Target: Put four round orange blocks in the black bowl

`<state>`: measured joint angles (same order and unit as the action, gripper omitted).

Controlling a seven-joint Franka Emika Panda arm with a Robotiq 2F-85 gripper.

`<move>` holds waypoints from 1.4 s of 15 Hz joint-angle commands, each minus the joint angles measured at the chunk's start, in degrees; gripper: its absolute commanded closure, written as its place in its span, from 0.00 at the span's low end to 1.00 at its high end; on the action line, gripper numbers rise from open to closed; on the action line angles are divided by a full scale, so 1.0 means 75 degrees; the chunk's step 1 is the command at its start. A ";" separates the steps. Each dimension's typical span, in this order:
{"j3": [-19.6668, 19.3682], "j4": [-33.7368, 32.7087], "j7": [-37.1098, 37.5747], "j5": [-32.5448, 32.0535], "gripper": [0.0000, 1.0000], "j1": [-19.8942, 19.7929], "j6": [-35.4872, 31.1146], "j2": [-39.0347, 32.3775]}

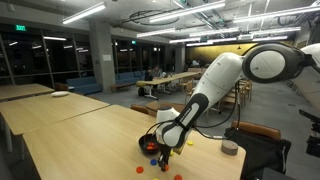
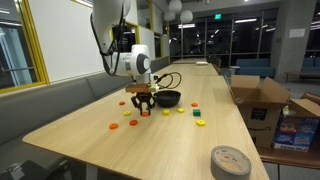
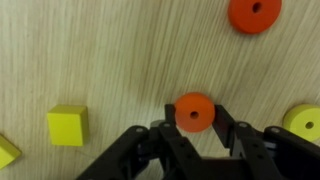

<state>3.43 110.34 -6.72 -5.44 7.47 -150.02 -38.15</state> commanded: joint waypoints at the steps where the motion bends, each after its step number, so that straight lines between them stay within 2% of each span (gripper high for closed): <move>1: -0.0264 -0.0213 0.0305 -0.0355 0.80 0.0164 0.0035 0.0113; 14: -0.0768 -0.0718 0.0613 -0.1211 0.80 0.0328 -0.0001 0.0727; 21: -0.0652 -0.1277 0.0355 -0.1470 0.80 0.0301 -0.0067 0.0403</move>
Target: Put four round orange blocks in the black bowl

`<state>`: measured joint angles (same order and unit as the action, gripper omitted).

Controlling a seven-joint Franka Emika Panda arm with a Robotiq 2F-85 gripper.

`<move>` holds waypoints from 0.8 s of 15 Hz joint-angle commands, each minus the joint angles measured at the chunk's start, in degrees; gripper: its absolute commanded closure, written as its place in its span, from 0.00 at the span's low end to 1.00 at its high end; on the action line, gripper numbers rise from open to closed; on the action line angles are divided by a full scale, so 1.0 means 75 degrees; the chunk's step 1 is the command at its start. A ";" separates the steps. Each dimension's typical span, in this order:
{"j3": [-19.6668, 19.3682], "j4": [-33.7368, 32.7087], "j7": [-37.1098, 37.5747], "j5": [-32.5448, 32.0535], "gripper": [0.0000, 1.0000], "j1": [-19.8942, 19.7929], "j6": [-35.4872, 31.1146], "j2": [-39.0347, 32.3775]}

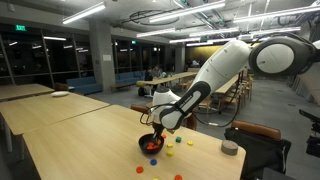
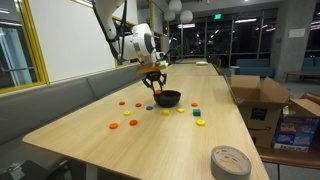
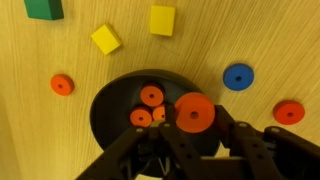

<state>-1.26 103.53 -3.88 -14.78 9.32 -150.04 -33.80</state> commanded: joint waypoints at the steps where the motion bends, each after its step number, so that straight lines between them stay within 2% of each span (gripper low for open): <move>1: -0.0037 -0.0481 -0.0047 -0.0257 0.80 0.0061 -0.0064 -0.0258; 12: -0.0047 -0.1559 -0.0437 -0.0225 0.80 -0.0073 0.0099 -0.1257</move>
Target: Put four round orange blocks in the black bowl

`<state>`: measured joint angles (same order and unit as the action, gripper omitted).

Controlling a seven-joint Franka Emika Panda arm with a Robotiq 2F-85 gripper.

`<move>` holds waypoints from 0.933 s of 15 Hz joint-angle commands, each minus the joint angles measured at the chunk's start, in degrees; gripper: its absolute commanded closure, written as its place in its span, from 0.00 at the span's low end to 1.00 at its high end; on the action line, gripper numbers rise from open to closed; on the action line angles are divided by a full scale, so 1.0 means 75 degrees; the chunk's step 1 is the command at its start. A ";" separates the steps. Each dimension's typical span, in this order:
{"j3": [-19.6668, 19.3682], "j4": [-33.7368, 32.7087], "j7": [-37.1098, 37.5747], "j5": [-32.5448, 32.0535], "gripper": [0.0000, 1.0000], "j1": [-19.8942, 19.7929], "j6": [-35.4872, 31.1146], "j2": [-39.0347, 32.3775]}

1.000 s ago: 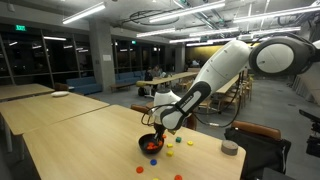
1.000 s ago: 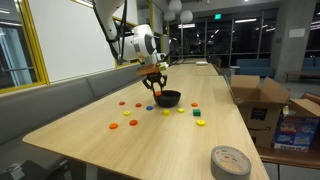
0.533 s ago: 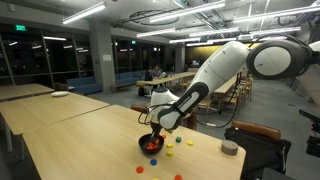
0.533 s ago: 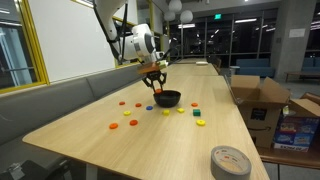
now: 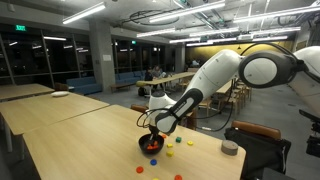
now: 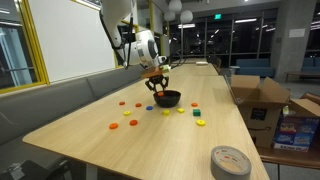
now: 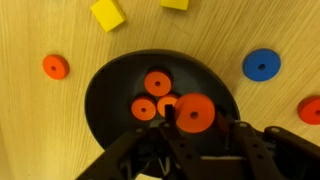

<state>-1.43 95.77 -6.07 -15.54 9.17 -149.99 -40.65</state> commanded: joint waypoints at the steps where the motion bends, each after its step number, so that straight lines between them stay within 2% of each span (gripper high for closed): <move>1: 0.0012 -0.0601 -0.0200 -0.0074 0.57 -0.0093 0.0161 -0.0412; 2: -0.0010 -0.0664 -0.0206 -0.0087 0.32 -0.0100 0.0152 -0.0473; 3: -0.0019 -0.0711 -0.0212 -0.0086 0.32 -0.0111 0.0161 -0.0517; 4: -0.0022 -0.0741 -0.0223 -0.0085 0.27 -0.0124 0.0161 -0.0554; 7: -0.0077 -0.0780 -0.0229 -0.0128 0.05 -0.0131 0.0149 -0.0536; 8: -0.0108 -0.0748 -0.0230 -0.0157 0.00 -0.0123 0.0137 -0.0479; 14: -0.0244 -0.0098 -0.0257 -0.0183 0.00 -0.0184 0.0879 0.0474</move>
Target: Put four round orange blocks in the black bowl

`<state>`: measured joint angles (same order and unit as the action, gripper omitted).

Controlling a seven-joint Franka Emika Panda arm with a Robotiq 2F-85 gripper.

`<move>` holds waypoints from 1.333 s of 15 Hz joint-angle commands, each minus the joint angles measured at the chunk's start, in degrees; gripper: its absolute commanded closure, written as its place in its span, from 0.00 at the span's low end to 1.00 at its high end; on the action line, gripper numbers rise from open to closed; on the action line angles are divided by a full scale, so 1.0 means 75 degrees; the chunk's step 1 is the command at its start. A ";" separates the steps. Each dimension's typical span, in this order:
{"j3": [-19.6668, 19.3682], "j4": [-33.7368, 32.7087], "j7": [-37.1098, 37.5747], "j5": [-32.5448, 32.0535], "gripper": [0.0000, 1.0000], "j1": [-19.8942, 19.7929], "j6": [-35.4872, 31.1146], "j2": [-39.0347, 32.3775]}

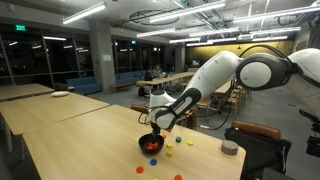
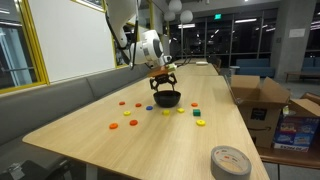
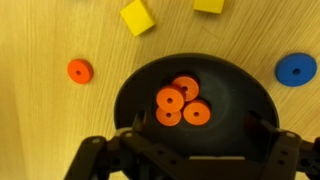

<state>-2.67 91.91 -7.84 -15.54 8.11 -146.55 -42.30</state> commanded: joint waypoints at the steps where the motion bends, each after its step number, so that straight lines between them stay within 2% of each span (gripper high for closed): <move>1: -0.0088 0.0577 -0.0007 -0.0162 0.00 -0.0080 0.0614 0.0951; 7: 0.0214 0.1877 -0.0466 0.0330 0.00 -0.0703 0.2334 0.2839; 13: 0.0376 0.3094 -0.1368 0.1378 0.00 -0.1225 0.4381 0.4609; 20: 0.0203 0.3929 -0.1941 0.2104 0.00 -0.1344 0.5087 0.5734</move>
<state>-0.96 118.09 -19.81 -2.24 -1.31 -109.25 -3.37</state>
